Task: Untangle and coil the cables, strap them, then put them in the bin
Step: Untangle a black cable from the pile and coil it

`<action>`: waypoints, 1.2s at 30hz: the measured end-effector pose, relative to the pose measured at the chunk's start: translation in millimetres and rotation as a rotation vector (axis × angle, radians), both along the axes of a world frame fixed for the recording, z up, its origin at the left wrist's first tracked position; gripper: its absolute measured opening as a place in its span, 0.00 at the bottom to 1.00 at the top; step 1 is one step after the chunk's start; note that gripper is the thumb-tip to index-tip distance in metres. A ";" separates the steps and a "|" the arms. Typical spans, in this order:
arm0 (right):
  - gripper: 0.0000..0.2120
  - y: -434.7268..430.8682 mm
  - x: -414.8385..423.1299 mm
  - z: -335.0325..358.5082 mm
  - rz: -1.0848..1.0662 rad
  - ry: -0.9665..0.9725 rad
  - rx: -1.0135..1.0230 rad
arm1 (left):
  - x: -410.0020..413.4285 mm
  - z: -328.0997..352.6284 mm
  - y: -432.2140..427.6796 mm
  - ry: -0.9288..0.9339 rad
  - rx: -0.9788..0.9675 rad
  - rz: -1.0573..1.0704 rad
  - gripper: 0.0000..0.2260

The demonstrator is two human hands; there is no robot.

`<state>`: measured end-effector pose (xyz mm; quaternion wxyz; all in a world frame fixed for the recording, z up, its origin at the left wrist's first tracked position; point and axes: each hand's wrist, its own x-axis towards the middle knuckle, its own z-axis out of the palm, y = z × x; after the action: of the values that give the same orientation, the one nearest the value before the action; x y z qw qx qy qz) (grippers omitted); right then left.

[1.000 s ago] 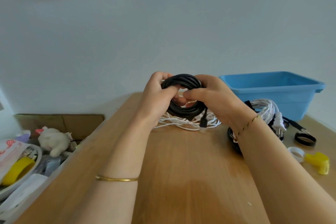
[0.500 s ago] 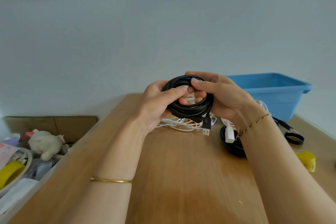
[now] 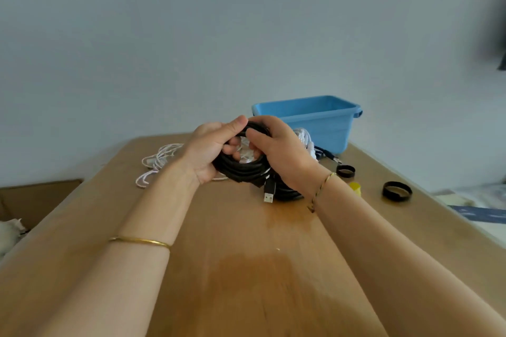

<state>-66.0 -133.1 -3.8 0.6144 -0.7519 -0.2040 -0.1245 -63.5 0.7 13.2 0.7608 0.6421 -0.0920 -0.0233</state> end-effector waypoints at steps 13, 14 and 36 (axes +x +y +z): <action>0.12 -46.7 -24.2 -30.6 -0.479 -0.169 -0.063 | -12.1 -21.7 -81.3 0.112 -0.024 0.110 0.14; 0.12 -48.3 -26.4 -30.3 -0.511 -0.202 -0.128 | -12.7 -23.2 -86.5 0.099 -0.023 0.149 0.11; 0.15 -164.1 -25.0 -57.4 -0.797 0.468 -0.991 | -15.0 -36.9 -122.0 0.057 -0.090 0.173 0.11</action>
<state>-91.0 -297.2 -61.3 0.1324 -0.9697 0.1943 -0.0670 -78.6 -121.3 -23.8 0.7902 0.6120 -0.0156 0.0285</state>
